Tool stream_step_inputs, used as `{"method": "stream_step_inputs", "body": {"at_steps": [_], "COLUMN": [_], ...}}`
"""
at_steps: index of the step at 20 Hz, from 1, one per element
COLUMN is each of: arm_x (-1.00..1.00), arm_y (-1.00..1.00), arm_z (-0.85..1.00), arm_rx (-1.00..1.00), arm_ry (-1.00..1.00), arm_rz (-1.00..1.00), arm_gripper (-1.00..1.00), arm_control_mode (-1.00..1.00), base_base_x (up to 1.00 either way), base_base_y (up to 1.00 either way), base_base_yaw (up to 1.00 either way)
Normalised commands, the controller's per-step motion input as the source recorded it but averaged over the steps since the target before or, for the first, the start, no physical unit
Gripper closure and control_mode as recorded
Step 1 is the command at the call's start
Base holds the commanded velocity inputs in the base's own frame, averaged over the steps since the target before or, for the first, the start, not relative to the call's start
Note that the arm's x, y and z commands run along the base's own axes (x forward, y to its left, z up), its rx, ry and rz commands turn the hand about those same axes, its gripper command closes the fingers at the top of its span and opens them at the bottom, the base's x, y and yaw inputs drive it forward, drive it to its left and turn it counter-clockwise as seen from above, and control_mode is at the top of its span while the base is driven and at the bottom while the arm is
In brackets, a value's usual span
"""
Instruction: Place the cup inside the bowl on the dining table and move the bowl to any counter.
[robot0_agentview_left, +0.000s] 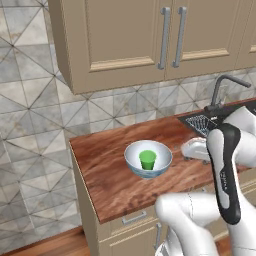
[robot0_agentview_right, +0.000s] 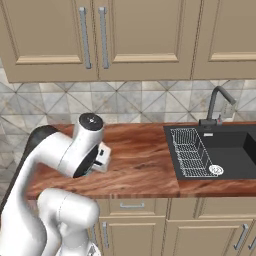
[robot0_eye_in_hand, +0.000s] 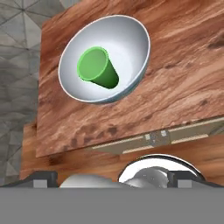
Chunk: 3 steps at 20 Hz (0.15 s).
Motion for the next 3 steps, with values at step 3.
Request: {"method": "stream_step_inputs", "body": {"at_steps": [3], "arm_x": [-0.53], "arm_y": [0.0], "arm_z": [0.33], "arm_rx": [0.0], "arm_ry": [-0.05], "arm_rz": [0.0], "arm_gripper": [-1.0], "arm_control_mode": [-1.0], "base_base_x": [0.0], "base_base_y": [0.0], "base_base_yaw": [0.0]}}
